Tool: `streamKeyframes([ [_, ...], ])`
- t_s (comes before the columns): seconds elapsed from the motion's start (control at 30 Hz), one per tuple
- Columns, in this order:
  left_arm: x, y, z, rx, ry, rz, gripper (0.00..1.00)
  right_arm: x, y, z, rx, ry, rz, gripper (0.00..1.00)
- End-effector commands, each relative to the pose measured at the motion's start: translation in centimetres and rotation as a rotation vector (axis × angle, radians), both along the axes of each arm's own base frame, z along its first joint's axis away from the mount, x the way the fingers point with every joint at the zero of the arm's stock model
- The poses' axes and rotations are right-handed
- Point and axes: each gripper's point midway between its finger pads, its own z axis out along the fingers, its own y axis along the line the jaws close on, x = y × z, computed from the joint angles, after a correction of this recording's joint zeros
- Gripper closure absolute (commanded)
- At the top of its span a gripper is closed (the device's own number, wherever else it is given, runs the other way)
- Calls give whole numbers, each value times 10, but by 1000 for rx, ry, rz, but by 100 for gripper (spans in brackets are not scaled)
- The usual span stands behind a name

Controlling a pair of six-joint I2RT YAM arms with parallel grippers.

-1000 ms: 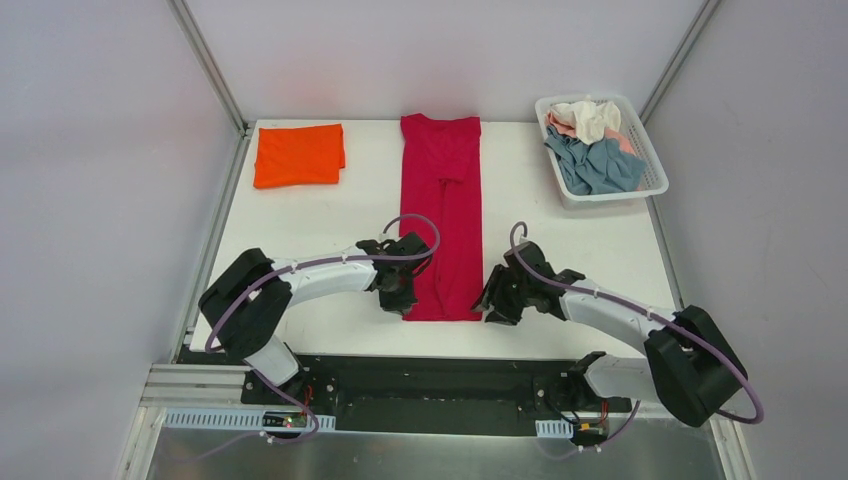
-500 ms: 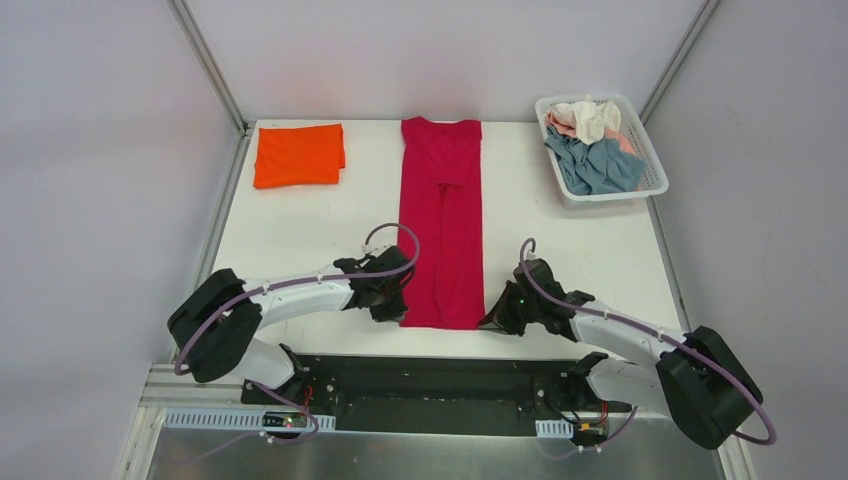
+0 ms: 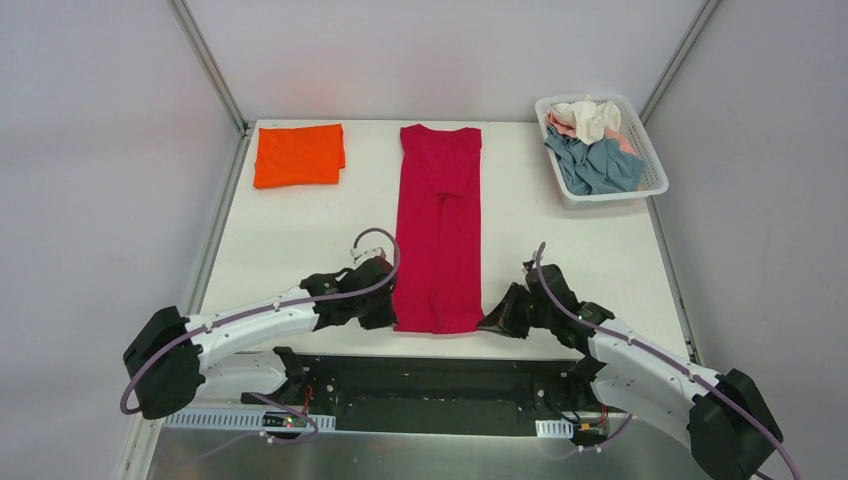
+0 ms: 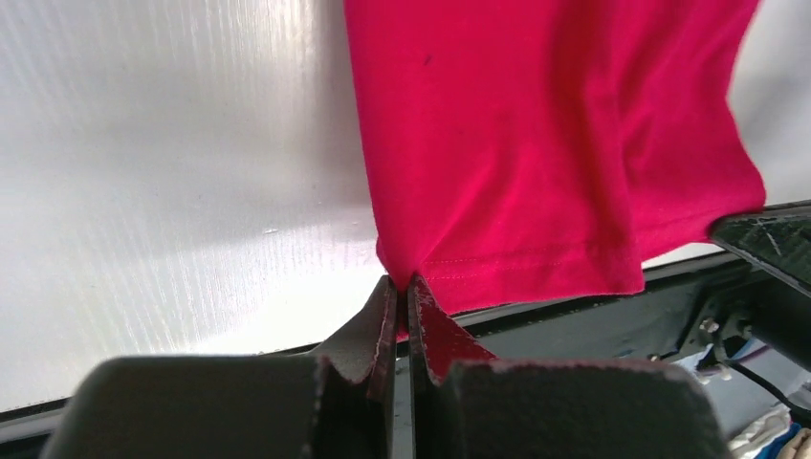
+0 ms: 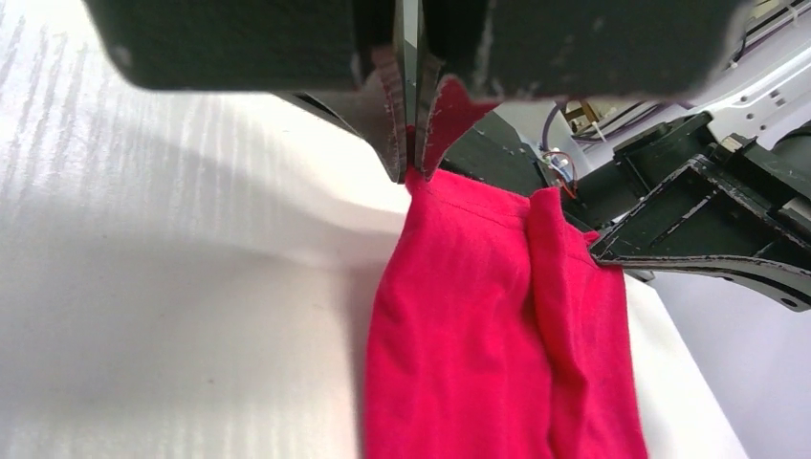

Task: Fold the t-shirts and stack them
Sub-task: Grab the bottom of the folded rectangular tshirt with both arms, then fold the folded rectangular tshirt in 1/3 of the way

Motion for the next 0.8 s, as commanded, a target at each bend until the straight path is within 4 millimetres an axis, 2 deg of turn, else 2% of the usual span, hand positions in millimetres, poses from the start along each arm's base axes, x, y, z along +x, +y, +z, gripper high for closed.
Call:
streamKeyframes([
  [0.0,17,1,28,0,-117,-3,100,18,9,34,30,-94,-1,100],
  [0.13,44,-6,53,-12,-181,29,100,35,14,55,18,-156,-6,100],
  [0.27,80,-4,65,13,-213,84,100,69,11,71,-59,-246,-81,100],
  [0.47,133,-12,87,33,-257,74,100,117,15,92,-140,-336,-141,100],
  [0.6,164,-14,90,50,-263,58,100,155,10,104,-213,-402,-209,100],
  [0.7,187,-19,94,50,-267,31,100,177,12,113,-228,-434,-226,100],
  [0.77,201,-20,94,44,-261,23,100,191,13,111,-232,-432,-231,100],
])
